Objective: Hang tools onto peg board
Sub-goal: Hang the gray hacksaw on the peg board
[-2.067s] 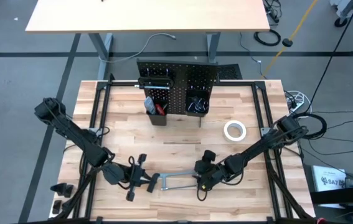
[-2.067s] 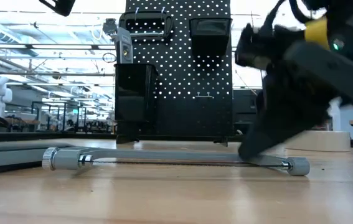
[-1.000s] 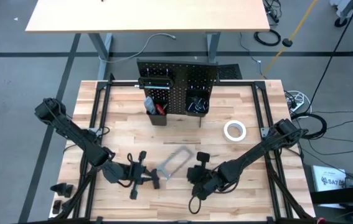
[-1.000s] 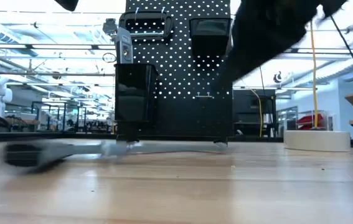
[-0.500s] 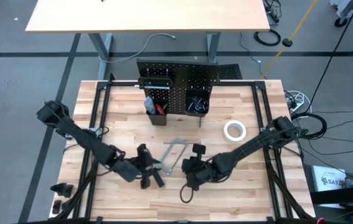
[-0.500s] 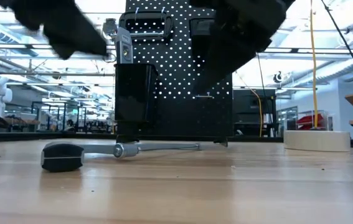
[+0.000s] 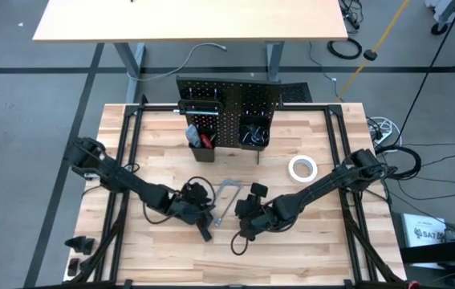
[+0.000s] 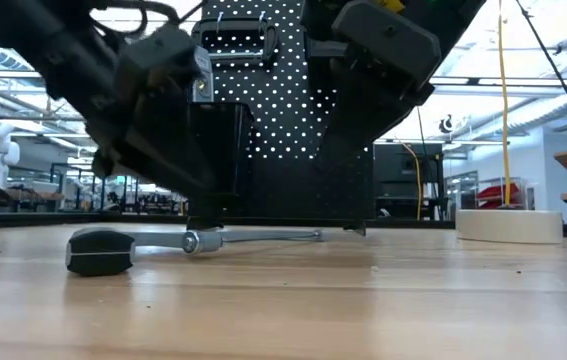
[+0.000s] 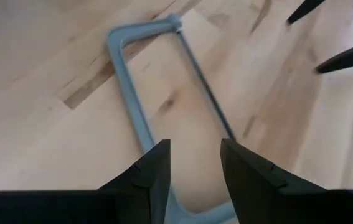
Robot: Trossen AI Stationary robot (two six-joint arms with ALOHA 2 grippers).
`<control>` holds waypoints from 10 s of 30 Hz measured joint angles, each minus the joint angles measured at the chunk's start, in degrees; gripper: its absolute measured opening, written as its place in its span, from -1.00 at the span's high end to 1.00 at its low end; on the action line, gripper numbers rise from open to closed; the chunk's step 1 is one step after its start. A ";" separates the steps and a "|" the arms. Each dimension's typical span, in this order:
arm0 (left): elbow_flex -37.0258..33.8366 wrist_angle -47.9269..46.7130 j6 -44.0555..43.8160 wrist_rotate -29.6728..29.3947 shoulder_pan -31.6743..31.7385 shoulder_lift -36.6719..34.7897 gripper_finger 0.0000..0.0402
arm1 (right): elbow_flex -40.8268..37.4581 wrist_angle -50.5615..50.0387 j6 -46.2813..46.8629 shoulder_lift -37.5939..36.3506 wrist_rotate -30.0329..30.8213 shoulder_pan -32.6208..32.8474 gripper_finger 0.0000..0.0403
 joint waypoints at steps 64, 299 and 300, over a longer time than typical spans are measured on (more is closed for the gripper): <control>12.42 -13.82 29.40 8.73 -2.83 9.75 0.90 | -0.07 -5.91 5.45 -7.94 -3.79 3.91 0.09; 25.10 -11.15 126.01 -10.77 32.31 -22.53 0.74 | -0.39 -33.83 11.26 -17.27 22.48 7.78 0.09; 25.10 -11.15 125.99 -10.83 32.33 -22.53 0.71 | -0.39 -33.83 11.26 -17.27 22.48 7.78 0.09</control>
